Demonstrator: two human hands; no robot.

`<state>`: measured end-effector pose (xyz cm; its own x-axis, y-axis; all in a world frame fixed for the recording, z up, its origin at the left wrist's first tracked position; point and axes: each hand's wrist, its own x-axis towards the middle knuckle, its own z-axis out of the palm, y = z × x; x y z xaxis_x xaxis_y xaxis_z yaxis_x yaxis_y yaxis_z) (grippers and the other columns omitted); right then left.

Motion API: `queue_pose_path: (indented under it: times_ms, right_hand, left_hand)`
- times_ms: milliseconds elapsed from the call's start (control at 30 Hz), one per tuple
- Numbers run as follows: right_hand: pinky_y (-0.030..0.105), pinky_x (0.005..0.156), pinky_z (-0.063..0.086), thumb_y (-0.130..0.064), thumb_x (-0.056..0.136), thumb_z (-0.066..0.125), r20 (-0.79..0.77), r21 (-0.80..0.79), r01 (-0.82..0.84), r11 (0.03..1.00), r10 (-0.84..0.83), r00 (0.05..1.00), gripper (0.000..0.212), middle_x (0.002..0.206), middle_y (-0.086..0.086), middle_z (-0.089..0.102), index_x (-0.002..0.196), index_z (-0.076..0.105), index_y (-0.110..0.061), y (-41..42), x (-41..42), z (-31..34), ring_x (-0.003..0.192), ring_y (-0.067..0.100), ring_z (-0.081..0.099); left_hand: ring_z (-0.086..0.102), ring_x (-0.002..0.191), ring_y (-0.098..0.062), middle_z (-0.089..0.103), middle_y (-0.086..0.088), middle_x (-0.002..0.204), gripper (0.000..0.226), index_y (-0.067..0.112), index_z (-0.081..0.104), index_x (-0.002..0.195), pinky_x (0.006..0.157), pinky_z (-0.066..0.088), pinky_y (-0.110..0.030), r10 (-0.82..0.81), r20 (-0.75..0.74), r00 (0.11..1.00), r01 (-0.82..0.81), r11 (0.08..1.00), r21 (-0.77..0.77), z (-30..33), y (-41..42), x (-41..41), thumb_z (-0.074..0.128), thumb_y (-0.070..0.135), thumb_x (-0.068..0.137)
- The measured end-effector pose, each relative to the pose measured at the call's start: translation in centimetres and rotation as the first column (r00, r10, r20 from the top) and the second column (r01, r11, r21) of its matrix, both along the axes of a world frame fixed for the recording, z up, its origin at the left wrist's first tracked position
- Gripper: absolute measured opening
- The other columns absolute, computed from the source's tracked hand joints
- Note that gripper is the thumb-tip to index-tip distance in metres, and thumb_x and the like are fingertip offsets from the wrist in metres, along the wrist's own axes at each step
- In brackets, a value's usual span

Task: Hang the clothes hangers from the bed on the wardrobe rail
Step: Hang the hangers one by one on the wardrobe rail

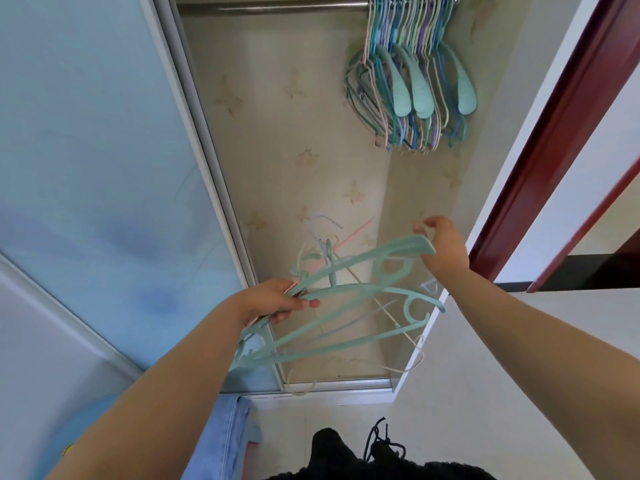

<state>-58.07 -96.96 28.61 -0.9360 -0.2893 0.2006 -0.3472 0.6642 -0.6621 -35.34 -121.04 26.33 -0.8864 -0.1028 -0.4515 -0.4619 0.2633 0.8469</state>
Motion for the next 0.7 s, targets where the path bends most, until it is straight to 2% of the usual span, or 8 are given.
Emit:
queue_pose_path:
  times_ms: [100, 200, 267, 333, 400, 500, 600, 700]
  right_hand:
    - [0.034, 0.082, 0.048, -0.028, 0.095, 0.056, 0.144, 0.053, -0.32, 0.946, 0.31, 0.94, 0.023, 0.089, 0.008, 0.065, 0.098, 0.067, -0.008, -1.9, 0.7, 2.7, 0.082, 0.028, 0.06]
    - [0.035, 0.08, 0.05, -0.009, 0.096, 0.046, 0.485, -0.045, -0.611, 0.79, 0.552, 0.678, 0.019, 0.087, 0.01, 0.069, 0.098, 0.065, -0.009, -3.8, 3.2, 3.5, 0.076, 0.024, 0.066]
    - [0.037, 0.087, 0.05, -0.017, 0.101, 0.038, 0.643, -0.269, -0.614, 0.742, 0.613, 0.459, 0.027, 0.099, 0.012, 0.069, 0.115, 0.06, -0.013, -3.9, 3.7, 3.0, 0.086, 0.025, 0.067]
    - [0.037, 0.084, 0.051, -0.042, 0.101, 0.036, 0.702, -0.488, -0.545, 0.682, 0.677, 0.219, 0.043, 0.106, 0.017, 0.064, 0.132, 0.052, -0.016, -3.3, 3.4, 2.7, 0.087, 0.027, 0.064]
    - [0.032, 0.071, 0.05, -0.065, 0.087, 0.041, 0.717, -0.546, -0.522, 0.655, 0.688, 0.113, 0.067, 0.093, 0.012, 0.058, 0.138, 0.047, -0.021, -3.0, 3.4, 2.7, 0.075, 0.024, 0.057]
    - [0.032, 0.067, 0.04, -0.073, 0.074, 0.058, 0.653, -0.463, -0.621, 0.633, 0.717, 0.244, 0.077, 0.089, 0.012, 0.048, 0.136, 0.049, -0.028, -3.6, 3.8, 2.0, 0.073, 0.025, 0.043]
    - [0.034, 0.071, 0.031, -0.043, 0.095, 0.052, 0.536, -0.466, -0.633, 0.618, 0.766, 0.354, 0.033, 0.089, 0.011, 0.042, 0.125, 0.059, -0.03, -4.0, 4.3, 2.0, 0.077, 0.025, 0.034]
    - [0.03, 0.069, 0.029, -0.039, 0.095, 0.051, 0.512, -0.441, -0.653, 0.616, 0.77, 0.381, 0.027, 0.09, 0.01, 0.042, 0.118, 0.063, -0.029, -3.9, 5.1, 2.9, 0.079, 0.026, 0.029]
  left_hand:
    - [0.038, 0.046, -0.007, 0.068, 0.006, 0.071, 0.02, 0.014, 0.07, 0.111, 0.049, 0.035, -0.02, -0.095, 0.013, 0.995, 0.096, 0.991, -0.091, 1.0, 1.3, -0.4, 0.064, 0.015, 0.091]
    - [0.041, 0.047, -0.008, 0.071, -0.006, 0.091, 0.021, 0.017, 0.072, 0.11, 0.05, 0.037, -0.019, -0.202, 0.021, 0.979, 0.203, 0.961, -0.19, 1.8, 2.5, -0.8, 0.065, 0.018, 0.09]
    - [0.042, 0.05, -0.009, 0.07, -0.009, 0.096, 0.022, 0.017, 0.072, 0.111, 0.052, 0.038, -0.02, -0.225, 0.016, 0.974, 0.224, 0.956, -0.19, 1.8, 2.7, -0.9, 0.065, 0.017, 0.09]
    - [0.043, 0.051, -0.009, 0.066, -0.005, 0.087, 0.021, 0.018, 0.072, 0.111, 0.053, 0.039, -0.02, -0.216, -0.012, 0.976, 0.21, 0.961, -0.181, 1.9, 2.7, -0.6, 0.065, 0.017, 0.091]
    - [0.042, 0.051, -0.009, 0.063, 0.002, 0.08, 0.021, 0.017, 0.072, 0.111, 0.052, 0.039, -0.019, -0.208, -0.023, 0.978, 0.201, 0.963, -0.18, 1.8, 2.5, -0.4, 0.064, 0.017, 0.091]
    - [0.043, 0.049, -0.006, 0.06, 0.005, 0.075, 0.021, 0.016, 0.071, 0.111, 0.052, 0.04, -0.017, -0.215, -0.02, 0.976, 0.207, 0.957, -0.204, 1.7, 2.7, -0.5, 0.064, 0.017, 0.092]
    - [0.047, 0.05, -0.006, 0.06, 0.001, 0.079, 0.02, 0.017, 0.071, 0.11, 0.053, 0.043, -0.016, -0.252, -0.028, 0.967, 0.232, 0.924, -0.305, 1.8, 2.8, -0.7, 0.064, 0.02, 0.092]
    - [0.059, 0.066, -0.02, 0.069, 0.001, 0.093, 0.021, 0.021, 0.071, 0.109, 0.062, 0.053, -0.024, -0.276, 0.009, 0.961, 0.257, 0.881, -0.398, 1.6, 2.5, -0.8, 0.066, 0.027, 0.09]
